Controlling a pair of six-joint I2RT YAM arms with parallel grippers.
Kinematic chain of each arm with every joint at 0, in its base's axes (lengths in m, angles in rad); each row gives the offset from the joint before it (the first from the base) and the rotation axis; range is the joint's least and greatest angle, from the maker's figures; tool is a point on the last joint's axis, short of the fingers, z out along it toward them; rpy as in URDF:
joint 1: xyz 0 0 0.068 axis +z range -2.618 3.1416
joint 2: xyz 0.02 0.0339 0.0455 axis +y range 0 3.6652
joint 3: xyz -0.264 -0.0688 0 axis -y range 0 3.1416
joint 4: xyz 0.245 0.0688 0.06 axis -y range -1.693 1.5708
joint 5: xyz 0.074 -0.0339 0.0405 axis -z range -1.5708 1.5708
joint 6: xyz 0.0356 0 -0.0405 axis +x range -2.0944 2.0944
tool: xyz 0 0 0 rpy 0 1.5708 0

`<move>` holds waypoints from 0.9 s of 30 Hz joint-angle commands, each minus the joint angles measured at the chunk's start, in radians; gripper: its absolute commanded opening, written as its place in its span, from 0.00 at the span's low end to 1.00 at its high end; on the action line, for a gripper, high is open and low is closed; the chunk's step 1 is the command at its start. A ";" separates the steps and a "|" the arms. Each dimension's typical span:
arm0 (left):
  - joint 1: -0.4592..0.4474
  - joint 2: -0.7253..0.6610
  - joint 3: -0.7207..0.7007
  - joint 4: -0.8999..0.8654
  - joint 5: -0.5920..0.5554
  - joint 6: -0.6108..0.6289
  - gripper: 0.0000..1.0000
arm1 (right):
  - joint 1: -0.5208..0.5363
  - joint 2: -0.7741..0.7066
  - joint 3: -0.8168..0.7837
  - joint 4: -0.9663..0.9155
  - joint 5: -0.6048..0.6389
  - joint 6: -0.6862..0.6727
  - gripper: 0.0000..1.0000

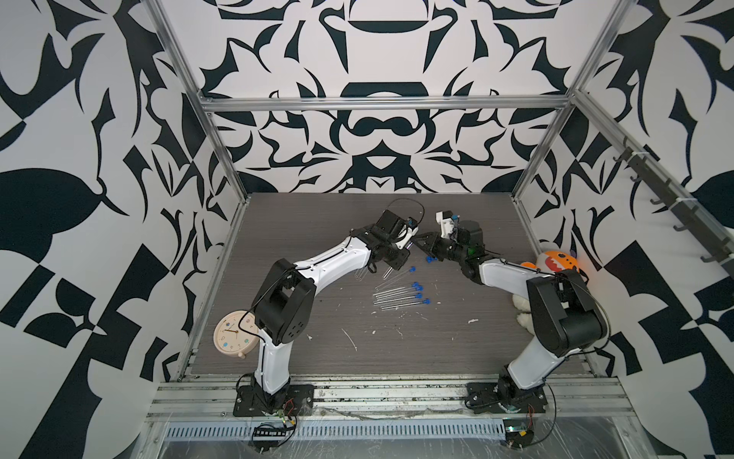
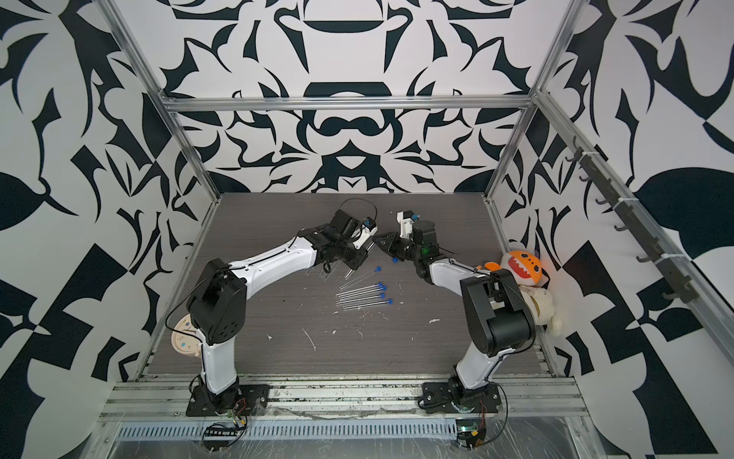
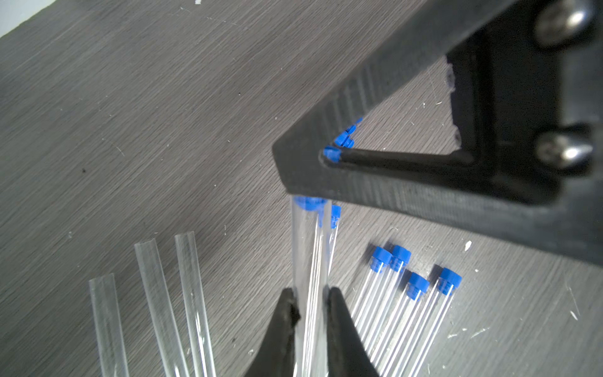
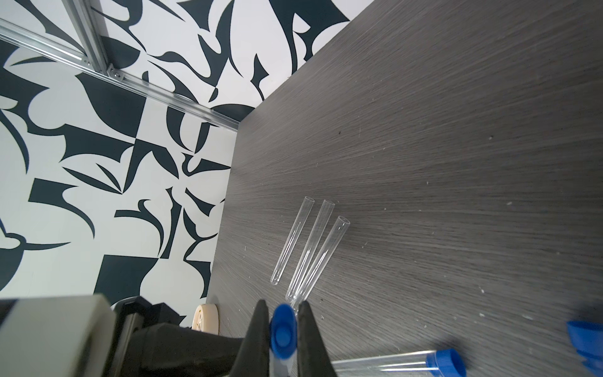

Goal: Remove stoppers from test tubes
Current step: Open the stopper on the test tube, then place the test tube at the center of the board.

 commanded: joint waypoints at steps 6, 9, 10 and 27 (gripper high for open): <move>0.006 -0.001 -0.037 -0.166 -0.016 0.001 0.00 | -0.047 -0.028 0.022 0.163 0.083 0.017 0.06; 0.006 -0.001 -0.037 -0.168 -0.013 0.003 0.00 | -0.047 -0.027 0.020 0.172 0.085 0.022 0.06; 0.006 0.000 -0.038 -0.166 -0.014 0.003 0.00 | -0.047 -0.029 0.023 0.171 0.083 0.020 0.05; 0.050 0.149 0.166 -0.275 -0.073 -0.026 0.00 | -0.203 -0.029 0.085 -0.531 0.324 -0.289 0.05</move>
